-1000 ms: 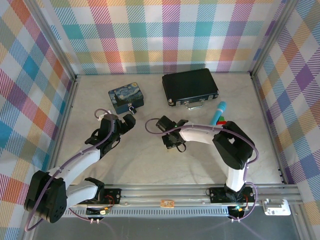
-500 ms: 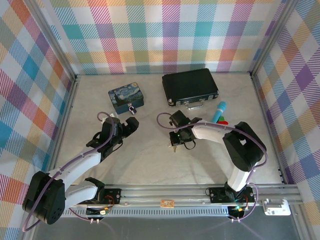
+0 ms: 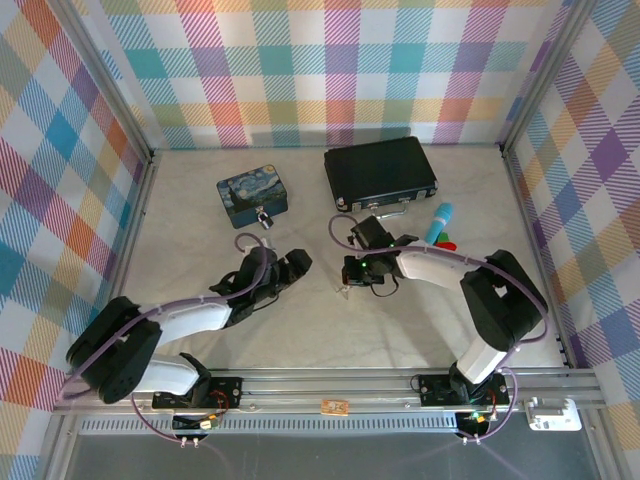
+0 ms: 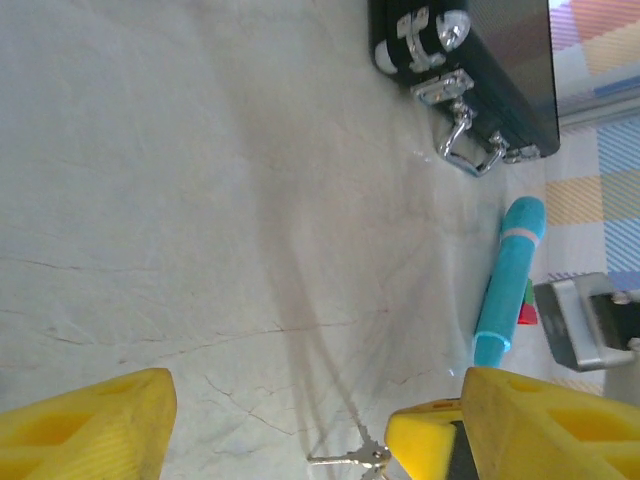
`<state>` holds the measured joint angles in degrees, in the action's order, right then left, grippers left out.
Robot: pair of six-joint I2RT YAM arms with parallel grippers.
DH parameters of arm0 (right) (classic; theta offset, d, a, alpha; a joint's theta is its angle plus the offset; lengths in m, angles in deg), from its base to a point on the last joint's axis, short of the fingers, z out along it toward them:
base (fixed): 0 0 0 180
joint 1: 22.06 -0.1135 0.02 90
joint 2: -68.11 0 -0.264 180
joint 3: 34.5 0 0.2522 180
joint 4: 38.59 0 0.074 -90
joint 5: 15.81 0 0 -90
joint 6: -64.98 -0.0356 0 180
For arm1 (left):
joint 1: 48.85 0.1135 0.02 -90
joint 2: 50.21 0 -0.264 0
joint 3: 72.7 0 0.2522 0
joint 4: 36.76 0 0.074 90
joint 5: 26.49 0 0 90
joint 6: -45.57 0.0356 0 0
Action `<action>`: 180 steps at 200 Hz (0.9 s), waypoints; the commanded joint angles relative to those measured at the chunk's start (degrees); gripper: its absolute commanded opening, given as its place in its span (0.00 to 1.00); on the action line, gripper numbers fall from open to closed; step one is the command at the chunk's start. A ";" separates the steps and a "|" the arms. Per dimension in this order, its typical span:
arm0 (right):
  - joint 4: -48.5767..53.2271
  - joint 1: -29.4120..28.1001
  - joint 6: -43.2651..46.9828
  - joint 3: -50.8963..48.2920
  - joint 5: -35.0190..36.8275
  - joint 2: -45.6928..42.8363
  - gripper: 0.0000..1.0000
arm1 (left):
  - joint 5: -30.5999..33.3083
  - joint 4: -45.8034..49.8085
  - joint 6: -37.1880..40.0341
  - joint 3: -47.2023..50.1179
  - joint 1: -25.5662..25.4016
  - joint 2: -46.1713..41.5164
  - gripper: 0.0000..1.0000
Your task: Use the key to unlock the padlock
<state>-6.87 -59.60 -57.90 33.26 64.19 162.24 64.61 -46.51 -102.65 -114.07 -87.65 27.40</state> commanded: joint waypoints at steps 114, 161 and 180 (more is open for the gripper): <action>0.01 2.82 -3.91 -4.30 2.09 -1.95 0.12 | 4.84 -0.58 -2.57 -3.50 -3.00 0.47 0.83; 5.45 2.01 0.67 -5.90 9.72 -7.06 0.45 | 9.29 5.96 0.74 -4.60 -2.94 -3.88 0.86; 6.11 1.05 1.75 -4.80 10.29 -6.15 0.46 | 10.61 7.94 1.65 -5.15 -2.72 -5.01 0.87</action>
<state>-3.55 -57.30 -58.80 27.01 71.54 156.64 71.82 -43.14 -103.67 -117.22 -90.41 24.58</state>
